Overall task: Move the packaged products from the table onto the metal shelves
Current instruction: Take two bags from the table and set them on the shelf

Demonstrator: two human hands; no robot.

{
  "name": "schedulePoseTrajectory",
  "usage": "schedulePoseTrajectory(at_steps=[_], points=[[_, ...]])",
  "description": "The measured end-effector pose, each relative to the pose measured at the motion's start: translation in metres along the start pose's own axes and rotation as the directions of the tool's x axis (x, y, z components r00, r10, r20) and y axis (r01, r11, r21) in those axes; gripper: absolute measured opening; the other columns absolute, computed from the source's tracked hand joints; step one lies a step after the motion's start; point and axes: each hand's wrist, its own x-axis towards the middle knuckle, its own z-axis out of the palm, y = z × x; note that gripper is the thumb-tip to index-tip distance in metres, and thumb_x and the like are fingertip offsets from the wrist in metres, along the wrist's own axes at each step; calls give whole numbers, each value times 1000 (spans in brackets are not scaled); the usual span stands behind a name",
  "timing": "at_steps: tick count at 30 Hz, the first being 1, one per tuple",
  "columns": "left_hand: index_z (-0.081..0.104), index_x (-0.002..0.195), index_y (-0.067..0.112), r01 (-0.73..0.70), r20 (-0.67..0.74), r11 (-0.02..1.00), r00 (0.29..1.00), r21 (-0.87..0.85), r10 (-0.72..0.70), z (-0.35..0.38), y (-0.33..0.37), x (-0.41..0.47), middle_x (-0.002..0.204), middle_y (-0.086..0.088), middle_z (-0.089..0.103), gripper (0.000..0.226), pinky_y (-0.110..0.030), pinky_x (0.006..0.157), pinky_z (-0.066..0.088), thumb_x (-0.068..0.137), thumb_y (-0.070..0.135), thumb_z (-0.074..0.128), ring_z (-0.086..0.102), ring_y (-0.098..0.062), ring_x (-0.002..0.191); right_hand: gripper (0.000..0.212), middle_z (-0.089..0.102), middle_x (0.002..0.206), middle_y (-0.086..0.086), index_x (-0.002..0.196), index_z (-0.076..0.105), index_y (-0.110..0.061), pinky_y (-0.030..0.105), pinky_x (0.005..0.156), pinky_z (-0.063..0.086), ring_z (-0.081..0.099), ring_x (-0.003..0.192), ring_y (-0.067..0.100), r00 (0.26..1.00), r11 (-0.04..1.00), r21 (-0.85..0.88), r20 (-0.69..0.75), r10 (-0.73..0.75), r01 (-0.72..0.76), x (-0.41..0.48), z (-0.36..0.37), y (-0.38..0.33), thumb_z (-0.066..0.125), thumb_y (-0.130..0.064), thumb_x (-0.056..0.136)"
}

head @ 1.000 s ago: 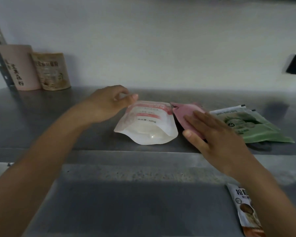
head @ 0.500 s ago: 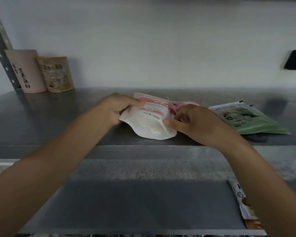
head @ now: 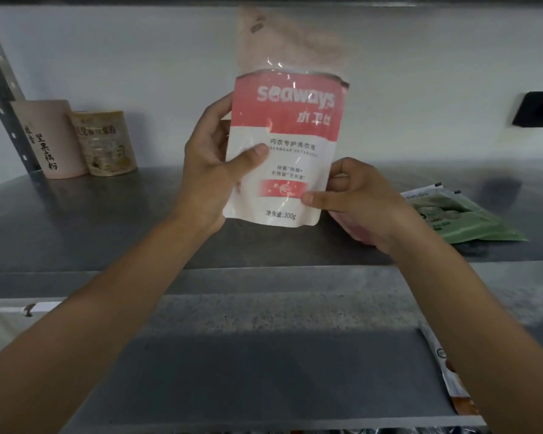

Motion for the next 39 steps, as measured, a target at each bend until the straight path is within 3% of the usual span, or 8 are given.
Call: schedulePoseTrajectory(at_steps=[4,7,10,19,26,32,36,39], points=[[42,127,11,-29,58,989,998,148,21,0,-5,0,120,-16,59,56,-43,86,55,79,5,71,61,-28,111,37,71,103,9,99,54,-10,38,83,57,69,92,20,997,999,1,-68,-39,39,4,7,9,78,2,72],[45,113,17,31,1,984,1000,178,-32,-4,-14,-5,115,-9,61,48,-34,84,55,75,9,72,62,-22,107,38,68,103,-1,101,52,-15,31,79,56,66,92,15,980,974,-201,-143,-138,108,5,13,14,78,-4,75],[44,110,19,100,-40,966,995,238,-93,-7,-18,-6,117,-4,62,44,-34,86,56,79,8,75,62,-19,107,34,65,101,-3,102,51,-17,35,83,55,65,95,18,961,937,-315,-178,-212,149,8,16,16,74,-7,79],[41,124,25,283,110,889,933,361,-342,-16,-10,-14,108,11,65,66,-22,79,55,74,5,79,64,-5,100,31,66,99,1,102,52,-14,36,83,54,66,93,21,962,949,-292,-200,-184,120,8,16,16,72,-5,81],[42,122,27,273,103,880,936,389,-336,-13,-8,-18,99,19,64,66,-13,65,54,72,5,80,65,5,87,30,66,97,-3,100,52,-17,33,81,54,66,90,16,956,927,-353,-207,-207,124,-5,13,13,73,-7,80],[43,122,28,280,90,855,932,437,-351,-9,-8,-22,101,21,62,61,-15,68,54,75,10,78,63,2,92,35,66,117,-4,116,53,-17,35,90,52,62,103,14,945,887,-447,-225,-238,117,-13,17,17,70,-17,85],[44,123,26,270,80,847,936,458,-342,-7,-11,-25,115,10,63,60,-32,86,55,76,11,78,63,-10,105,31,69,111,-1,112,50,-20,43,88,53,65,97,16,954,889,-451,-224,-199,80,-14,16,20,68,-20,87],[43,124,25,262,74,842,940,471,-333,-6,-11,-25,125,3,61,60,-41,93,53,77,12,78,61,-16,111,27,69,108,-2,110,50,-20,39,87,52,65,96,15,950,879,-471,-240,-201,66,-18,19,20,65,-21,89]])
